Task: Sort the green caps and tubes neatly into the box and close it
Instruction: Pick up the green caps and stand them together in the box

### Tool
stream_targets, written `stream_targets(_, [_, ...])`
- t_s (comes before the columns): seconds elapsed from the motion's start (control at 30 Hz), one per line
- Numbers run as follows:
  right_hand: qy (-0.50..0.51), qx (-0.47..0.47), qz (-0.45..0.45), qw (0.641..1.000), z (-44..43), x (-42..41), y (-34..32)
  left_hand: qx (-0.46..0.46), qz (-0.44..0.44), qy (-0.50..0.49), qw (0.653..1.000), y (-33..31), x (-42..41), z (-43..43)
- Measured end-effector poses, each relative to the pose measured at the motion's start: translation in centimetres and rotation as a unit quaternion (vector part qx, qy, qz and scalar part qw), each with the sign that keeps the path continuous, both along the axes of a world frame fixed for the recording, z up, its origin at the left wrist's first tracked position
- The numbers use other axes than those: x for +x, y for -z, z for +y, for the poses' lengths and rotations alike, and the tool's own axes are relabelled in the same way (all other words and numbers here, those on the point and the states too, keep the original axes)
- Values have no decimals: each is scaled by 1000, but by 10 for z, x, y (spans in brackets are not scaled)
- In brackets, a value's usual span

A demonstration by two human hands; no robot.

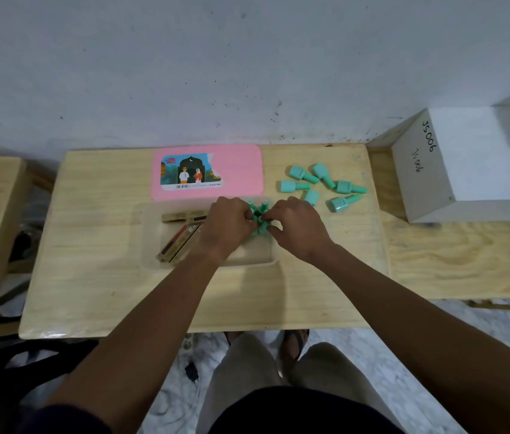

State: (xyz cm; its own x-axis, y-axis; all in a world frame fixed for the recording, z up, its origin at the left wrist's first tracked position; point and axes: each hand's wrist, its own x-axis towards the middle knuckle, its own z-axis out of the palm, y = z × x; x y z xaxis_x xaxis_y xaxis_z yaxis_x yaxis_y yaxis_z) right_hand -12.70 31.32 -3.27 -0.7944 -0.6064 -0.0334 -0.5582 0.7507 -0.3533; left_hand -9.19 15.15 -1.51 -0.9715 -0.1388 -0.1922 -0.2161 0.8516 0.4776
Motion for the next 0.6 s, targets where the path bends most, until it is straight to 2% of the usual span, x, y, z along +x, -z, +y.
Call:
stream_targets(0.2, [20,22,22,999,-3,2,1,26,6,4,1000,3,5,0])
stream_targets(0.6, [60,-11,23,998,-2,4,2,40,9,72,997,4,10,-9])
